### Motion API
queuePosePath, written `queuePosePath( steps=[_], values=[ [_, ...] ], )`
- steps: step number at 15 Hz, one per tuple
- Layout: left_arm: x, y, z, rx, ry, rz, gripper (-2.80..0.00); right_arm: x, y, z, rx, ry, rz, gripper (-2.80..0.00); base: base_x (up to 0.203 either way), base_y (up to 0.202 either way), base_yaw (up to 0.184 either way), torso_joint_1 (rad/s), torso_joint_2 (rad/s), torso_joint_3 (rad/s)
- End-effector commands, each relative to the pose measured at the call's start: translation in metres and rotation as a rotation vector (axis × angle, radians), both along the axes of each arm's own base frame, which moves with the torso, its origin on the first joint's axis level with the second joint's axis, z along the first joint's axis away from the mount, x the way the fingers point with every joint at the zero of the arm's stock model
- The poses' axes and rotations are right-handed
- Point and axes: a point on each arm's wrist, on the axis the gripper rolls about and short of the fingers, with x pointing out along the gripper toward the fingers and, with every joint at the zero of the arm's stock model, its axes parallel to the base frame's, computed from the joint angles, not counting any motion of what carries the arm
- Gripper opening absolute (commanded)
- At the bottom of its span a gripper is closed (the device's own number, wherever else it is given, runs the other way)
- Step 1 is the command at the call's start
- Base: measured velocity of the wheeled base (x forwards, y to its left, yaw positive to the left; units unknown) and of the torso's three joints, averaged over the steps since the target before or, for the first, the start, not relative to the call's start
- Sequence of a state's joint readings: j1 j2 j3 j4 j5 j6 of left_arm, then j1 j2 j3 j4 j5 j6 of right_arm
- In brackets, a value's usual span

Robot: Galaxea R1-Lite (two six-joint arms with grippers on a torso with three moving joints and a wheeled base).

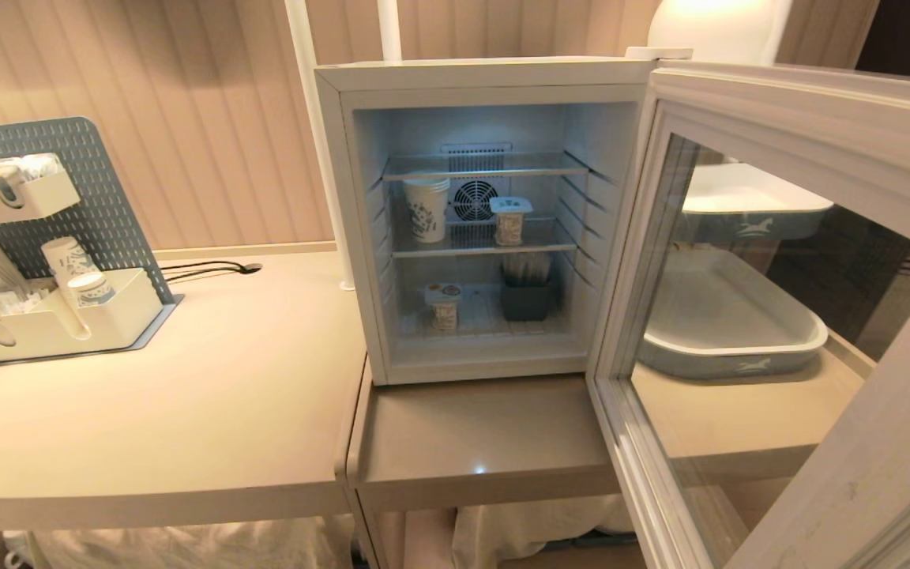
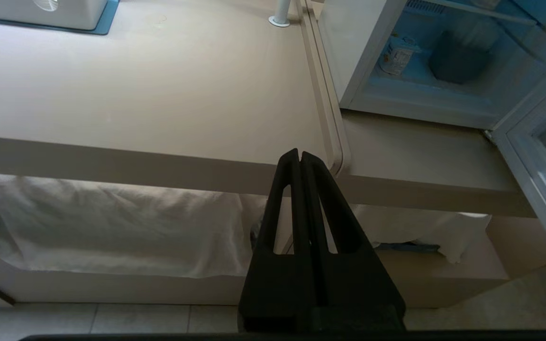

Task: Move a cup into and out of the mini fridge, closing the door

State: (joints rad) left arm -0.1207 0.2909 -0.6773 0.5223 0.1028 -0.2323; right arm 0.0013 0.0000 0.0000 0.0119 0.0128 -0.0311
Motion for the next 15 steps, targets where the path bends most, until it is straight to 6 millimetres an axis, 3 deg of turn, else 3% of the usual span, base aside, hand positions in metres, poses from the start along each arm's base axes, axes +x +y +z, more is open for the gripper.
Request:
queuePosePath(
  steps=[1,4,10,12,15],
  values=[
    [0.0,0.003,-0.004,-0.046,-0.004,0.156,-2.8,0.0,0.0,0.0,-0.002,0.006,0.001,-2.8,0.0,0.0,0.0,0.0,0.0,0.0],
    [0.01,0.004,-0.023,-0.107,0.037,0.311,-2.8,0.0,0.0,0.0,-0.006,0.01,0.003,-2.8,0.0,0.0,0.0,0.0,0.0,0.0],
    [0.009,-0.003,-0.019,-0.19,-0.023,0.379,-2.8,0.0,0.0,0.0,-0.006,0.019,0.003,-2.8,0.0,0.0,0.0,0.0,0.0,0.0],
    [0.008,-0.005,-0.035,-0.197,0.007,0.323,-2.8,0.0,0.0,0.0,-0.006,0.013,0.003,-2.8,0.0,0.0,0.0,0.0,0.0,0.0],
    [-0.008,-0.008,-0.073,-0.09,-0.099,0.125,-2.8,0.0,0.0,0.0,-0.006,0.013,0.003,-2.8,0.0,0.0,0.0,0.0,0.0,0.0]
  ],
)
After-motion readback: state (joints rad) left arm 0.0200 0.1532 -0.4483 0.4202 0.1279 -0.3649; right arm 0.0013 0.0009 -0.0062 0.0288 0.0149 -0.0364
